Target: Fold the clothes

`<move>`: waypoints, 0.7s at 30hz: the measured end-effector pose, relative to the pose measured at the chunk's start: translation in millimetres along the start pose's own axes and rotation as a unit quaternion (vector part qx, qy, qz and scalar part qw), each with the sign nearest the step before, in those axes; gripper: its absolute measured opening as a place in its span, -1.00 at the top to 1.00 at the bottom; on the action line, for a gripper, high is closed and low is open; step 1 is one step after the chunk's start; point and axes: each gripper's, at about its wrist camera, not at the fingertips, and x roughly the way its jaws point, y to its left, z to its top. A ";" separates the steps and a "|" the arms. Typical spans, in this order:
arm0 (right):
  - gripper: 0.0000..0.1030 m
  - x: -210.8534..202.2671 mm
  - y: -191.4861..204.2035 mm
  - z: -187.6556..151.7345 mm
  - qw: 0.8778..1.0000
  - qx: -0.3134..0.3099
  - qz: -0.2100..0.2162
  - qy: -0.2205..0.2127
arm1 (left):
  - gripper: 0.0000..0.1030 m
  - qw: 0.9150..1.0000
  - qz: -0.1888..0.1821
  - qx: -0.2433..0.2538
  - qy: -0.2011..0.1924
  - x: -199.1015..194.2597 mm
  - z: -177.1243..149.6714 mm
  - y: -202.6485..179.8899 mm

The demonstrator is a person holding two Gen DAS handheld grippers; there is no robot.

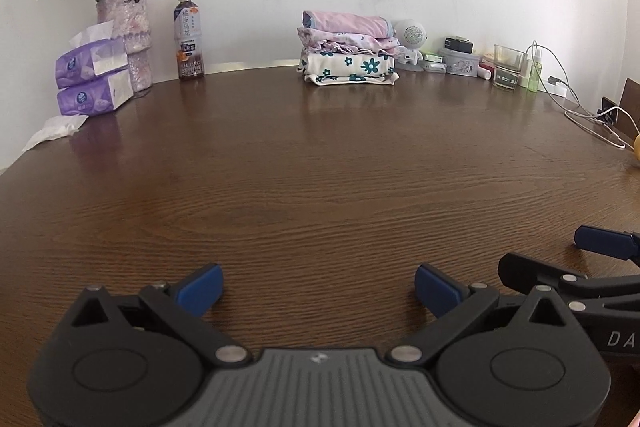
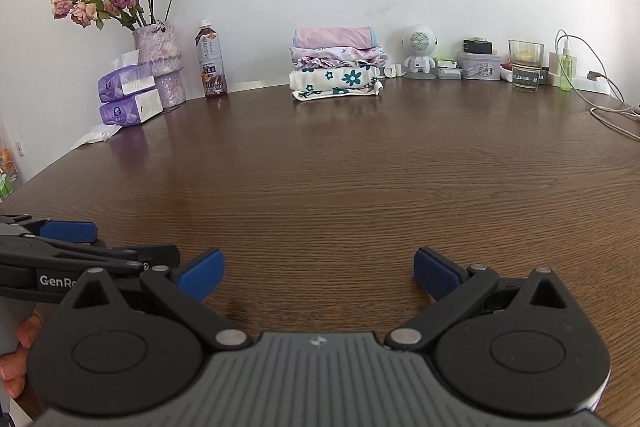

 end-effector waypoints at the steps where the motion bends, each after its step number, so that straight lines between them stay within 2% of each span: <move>1: -0.99 0.0 0.0 0.0 1.000 0.000 0.000 0.000 | -0.99 1.000 0.000 0.000 0.000 0.0 -0.1 -0.1; 21: -0.99 -0.3 0.1 0.1 1.000 0.001 0.000 0.000 | -0.99 1.000 0.000 -0.002 0.001 -0.4 0.0 -1.2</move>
